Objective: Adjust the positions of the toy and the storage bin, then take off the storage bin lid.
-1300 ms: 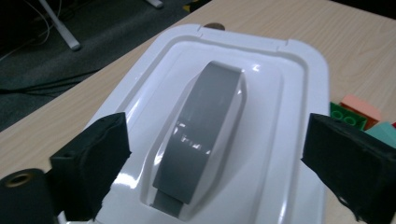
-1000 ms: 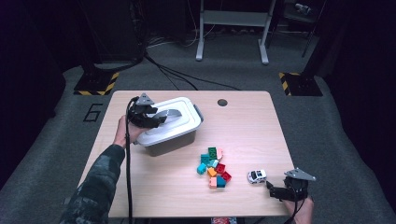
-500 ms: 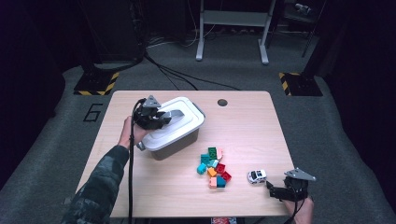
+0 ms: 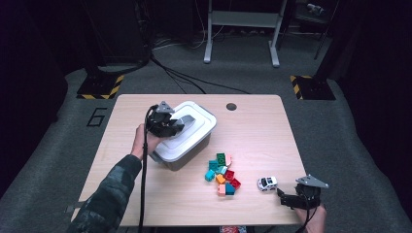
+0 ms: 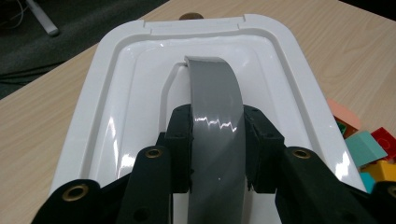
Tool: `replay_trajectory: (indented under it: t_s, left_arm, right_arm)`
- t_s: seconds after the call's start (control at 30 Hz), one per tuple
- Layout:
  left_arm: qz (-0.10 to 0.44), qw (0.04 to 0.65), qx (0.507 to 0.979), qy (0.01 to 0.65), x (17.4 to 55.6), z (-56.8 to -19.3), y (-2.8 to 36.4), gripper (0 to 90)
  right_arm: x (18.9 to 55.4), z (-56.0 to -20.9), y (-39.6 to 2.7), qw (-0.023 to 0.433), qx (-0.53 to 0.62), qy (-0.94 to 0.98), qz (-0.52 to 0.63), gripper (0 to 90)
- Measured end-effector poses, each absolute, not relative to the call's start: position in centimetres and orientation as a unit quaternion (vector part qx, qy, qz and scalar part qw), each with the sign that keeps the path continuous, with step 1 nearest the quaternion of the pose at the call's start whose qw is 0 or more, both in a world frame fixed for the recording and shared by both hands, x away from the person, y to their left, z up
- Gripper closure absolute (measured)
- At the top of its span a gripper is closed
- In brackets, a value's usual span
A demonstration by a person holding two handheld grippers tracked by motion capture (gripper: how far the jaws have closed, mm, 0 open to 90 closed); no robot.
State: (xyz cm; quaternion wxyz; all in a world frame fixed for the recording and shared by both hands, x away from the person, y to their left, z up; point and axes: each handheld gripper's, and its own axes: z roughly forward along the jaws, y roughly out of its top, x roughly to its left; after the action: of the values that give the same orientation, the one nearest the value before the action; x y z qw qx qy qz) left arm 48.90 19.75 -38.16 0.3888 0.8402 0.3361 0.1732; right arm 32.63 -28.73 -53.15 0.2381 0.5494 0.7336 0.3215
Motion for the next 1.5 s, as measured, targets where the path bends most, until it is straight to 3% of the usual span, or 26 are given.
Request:
replay_trajectory:
  t_s: [0.97,1.5]
  left_arm:
    - [0.163,0.388,0.829,0.367,47.5,-38.1,15.2,67.1]
    - [0.200,0.411,0.807,0.374,47.0,-35.0,17.3,66.9]
  right_arm:
    - [32.6,-53.2,-28.8,0.240,0.550,0.732,0.322,0.8]
    - [32.6,-53.2,-28.8,0.241,0.551,0.732,0.321,1.1]
